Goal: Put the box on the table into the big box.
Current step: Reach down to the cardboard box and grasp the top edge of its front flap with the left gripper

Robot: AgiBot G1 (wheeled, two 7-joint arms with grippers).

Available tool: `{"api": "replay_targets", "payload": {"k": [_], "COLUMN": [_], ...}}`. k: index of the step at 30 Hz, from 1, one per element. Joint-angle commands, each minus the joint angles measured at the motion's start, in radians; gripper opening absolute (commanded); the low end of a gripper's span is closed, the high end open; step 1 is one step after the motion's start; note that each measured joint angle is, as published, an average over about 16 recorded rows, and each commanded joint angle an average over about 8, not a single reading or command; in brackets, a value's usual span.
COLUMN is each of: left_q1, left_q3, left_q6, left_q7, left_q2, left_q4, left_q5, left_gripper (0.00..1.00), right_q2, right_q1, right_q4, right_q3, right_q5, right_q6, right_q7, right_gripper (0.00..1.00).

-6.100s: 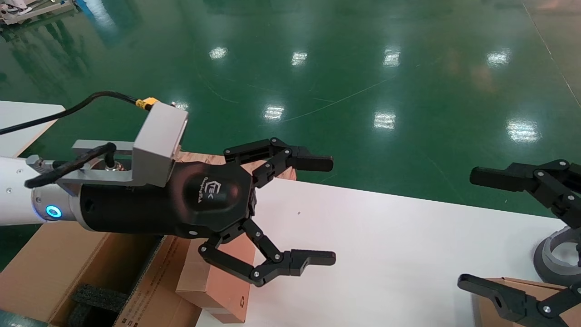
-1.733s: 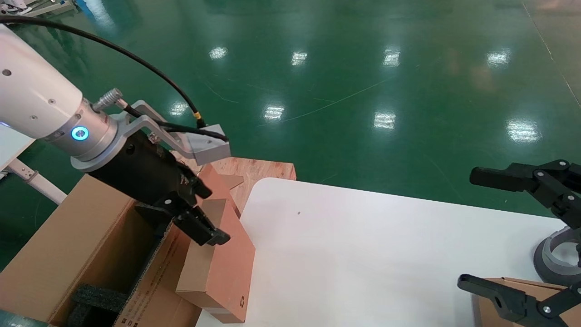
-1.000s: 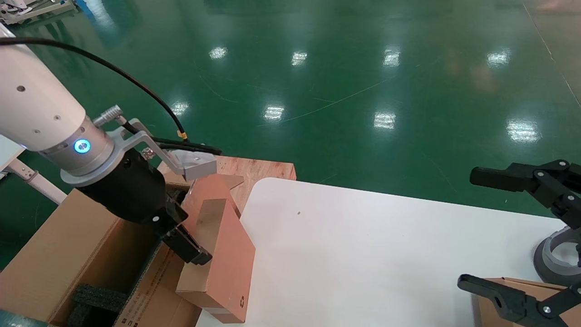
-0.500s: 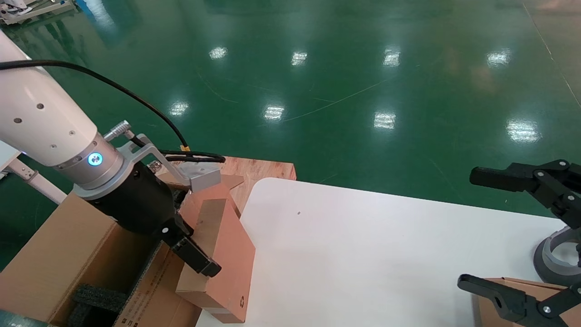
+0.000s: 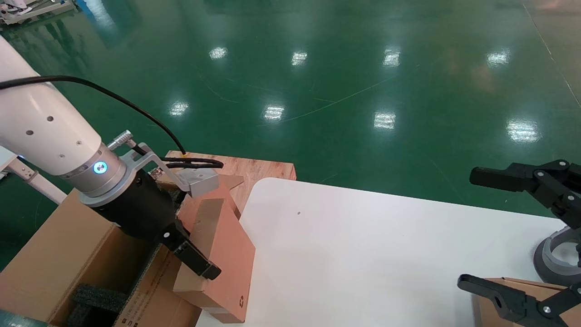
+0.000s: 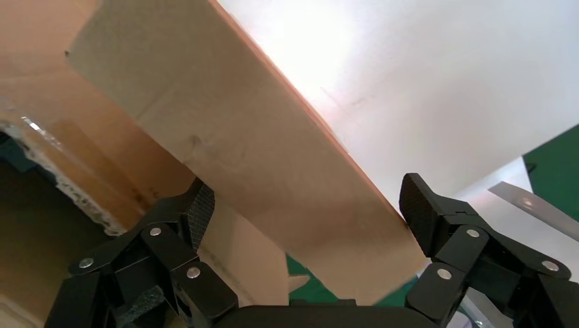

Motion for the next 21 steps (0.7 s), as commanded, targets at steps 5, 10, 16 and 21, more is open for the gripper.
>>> {"api": "replay_targets", "payload": {"k": [5, 10, 16, 21], "left_q1": [0.006, 0.007, 0.008, 0.009], "left_q3": [0.007, 0.004, 0.001, 0.0], "left_q6": [-0.022, -0.039, -0.05, -0.055], "left_q7": [-0.006, -0.009, -0.011, -0.011], "left_q2": [0.005, 0.009, 0.011, 0.012], "left_q4": [0.004, 0.005, 0.005, 0.005], "left_q5": [0.024, 0.033, 0.038, 0.04], "left_gripper": [1.0, 0.92, 0.17, 0.0], "right_q2": [0.0, 0.0, 0.0, 0.0], "right_q1": [0.0, 0.0, 0.0, 0.0], "right_q4": [0.0, 0.0, 0.0, 0.0], "right_q3": [0.0, 0.0, 0.0, 0.0], "right_q5": [0.0, 0.0, 0.0, 0.0], "right_q6": [0.0, 0.0, 0.0, 0.0], "right_q7": [0.0, 0.0, 0.0, 0.0], "right_gripper": [1.0, 1.0, 0.79, 0.17]}}
